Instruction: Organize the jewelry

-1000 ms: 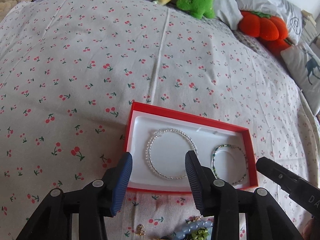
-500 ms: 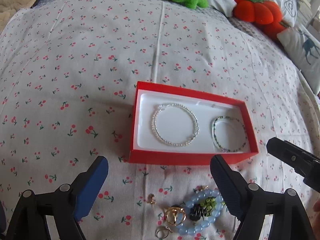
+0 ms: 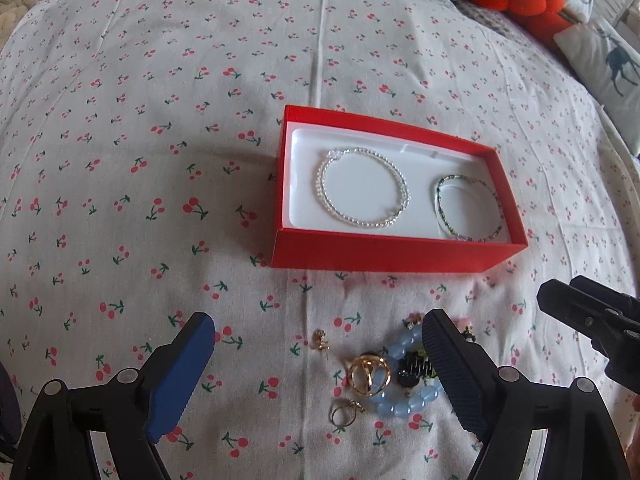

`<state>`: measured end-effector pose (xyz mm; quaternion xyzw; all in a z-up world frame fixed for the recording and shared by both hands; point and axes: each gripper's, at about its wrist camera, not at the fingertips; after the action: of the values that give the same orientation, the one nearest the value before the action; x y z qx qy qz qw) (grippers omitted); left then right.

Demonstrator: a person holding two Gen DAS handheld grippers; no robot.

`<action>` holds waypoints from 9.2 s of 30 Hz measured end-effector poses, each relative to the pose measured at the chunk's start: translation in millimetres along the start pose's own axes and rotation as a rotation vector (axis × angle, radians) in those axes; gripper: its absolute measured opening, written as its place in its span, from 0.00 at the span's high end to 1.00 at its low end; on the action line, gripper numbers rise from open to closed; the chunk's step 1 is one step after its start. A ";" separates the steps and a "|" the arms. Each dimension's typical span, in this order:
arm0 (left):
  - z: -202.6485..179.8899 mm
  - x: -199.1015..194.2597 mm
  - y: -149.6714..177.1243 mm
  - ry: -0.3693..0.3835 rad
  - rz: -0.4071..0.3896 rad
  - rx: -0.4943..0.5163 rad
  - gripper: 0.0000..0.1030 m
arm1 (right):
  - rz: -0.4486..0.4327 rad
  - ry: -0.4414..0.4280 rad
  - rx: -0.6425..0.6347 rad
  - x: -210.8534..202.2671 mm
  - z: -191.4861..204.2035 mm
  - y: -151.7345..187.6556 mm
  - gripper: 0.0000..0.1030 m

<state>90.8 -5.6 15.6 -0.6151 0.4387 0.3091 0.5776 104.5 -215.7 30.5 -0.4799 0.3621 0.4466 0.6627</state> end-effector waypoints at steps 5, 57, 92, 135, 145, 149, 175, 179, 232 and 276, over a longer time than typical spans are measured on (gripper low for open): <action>4.6 7.3 8.5 0.002 0.050 0.006 0.14 | 0.065 0.025 0.007 8.8 -2.9 10.6 0.40; -5.0 38.3 22.6 0.075 0.123 -0.031 0.87 | 0.226 -0.047 0.027 52.0 35.1 27.9 0.65; 17.4 26.3 30.4 0.082 0.128 -0.060 0.87 | 0.252 -0.006 -0.082 82.1 64.9 26.3 0.86; 12.2 -4.0 -29.8 0.203 -0.083 -0.100 0.87 | -0.008 -0.137 0.114 19.1 27.9 -31.3 0.86; -6.3 24.7 -47.2 0.200 -0.104 -0.067 0.87 | -0.020 -0.136 0.172 36.6 9.8 -48.4 0.86; -6.0 35.8 -49.0 0.182 -0.105 -0.054 0.87 | -0.012 -0.127 0.168 46.1 8.0 -50.3 0.86; -1.3 17.4 -39.0 0.105 -0.118 -0.027 0.52 | -0.059 -0.105 0.123 25.5 5.3 -44.1 0.73; -1.7 3.6 -31.0 0.110 -0.126 -0.019 0.40 | -0.069 -0.104 0.111 14.5 5.6 -38.4 0.66; 6.0 32.7 36.9 0.122 0.174 -0.041 0.33 | 0.219 0.017 0.116 42.5 -1.5 32.9 0.38; -5.4 39.9 36.0 0.059 0.180 0.118 0.82 | 0.177 0.043 0.110 66.9 5.2 22.6 0.95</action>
<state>74.8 -16.4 -34.8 -0.5469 0.5264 0.3154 0.5695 106.2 -191.2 -36.0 -0.4185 0.4410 0.4724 0.6381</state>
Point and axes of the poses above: each gripper's, at about its wrist camera, not at the fingertips, and x roughly the way its jaws point, z to its left, y to its underside, and after that the axes turned 7 degrees about x, right-handed
